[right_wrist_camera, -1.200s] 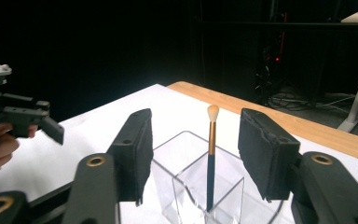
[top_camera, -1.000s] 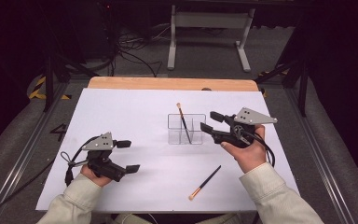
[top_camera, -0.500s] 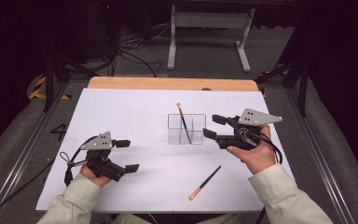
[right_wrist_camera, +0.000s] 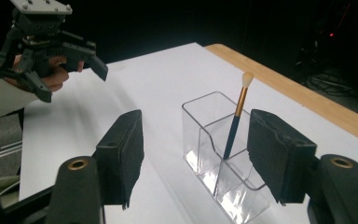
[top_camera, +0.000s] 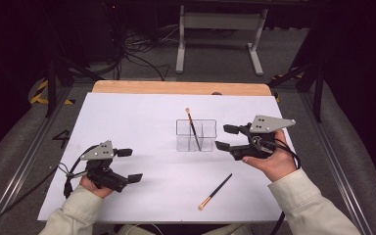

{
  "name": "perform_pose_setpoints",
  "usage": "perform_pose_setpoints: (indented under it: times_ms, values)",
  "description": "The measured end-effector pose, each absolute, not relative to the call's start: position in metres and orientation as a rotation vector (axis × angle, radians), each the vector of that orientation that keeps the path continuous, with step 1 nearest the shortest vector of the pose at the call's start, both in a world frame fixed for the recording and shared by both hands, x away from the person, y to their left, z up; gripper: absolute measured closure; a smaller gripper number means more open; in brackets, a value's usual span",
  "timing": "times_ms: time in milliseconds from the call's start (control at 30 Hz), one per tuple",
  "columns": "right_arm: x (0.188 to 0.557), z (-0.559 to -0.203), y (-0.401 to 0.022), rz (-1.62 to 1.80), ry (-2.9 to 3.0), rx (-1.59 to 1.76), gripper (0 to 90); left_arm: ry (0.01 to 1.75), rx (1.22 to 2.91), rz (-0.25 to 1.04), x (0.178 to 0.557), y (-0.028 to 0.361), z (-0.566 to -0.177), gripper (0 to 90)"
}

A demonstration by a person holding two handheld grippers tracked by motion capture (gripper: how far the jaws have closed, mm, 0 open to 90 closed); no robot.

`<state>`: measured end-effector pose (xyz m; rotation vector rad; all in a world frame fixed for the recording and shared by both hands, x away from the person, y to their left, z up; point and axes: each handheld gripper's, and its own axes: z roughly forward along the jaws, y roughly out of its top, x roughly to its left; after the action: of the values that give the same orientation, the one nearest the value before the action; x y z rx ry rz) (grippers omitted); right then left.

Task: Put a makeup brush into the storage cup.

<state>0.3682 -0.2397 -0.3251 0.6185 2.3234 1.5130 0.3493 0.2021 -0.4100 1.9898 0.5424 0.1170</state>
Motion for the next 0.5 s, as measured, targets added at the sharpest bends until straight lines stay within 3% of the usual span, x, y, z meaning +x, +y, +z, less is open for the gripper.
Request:
perform_pose_setpoints:
  times_ms: [500]
  values:
    - [0.370,-0.328,-0.231,1.314,2.545,0.498,36.9,0.584,1.984,0.128,0.340,0.214,-0.412,4.0]
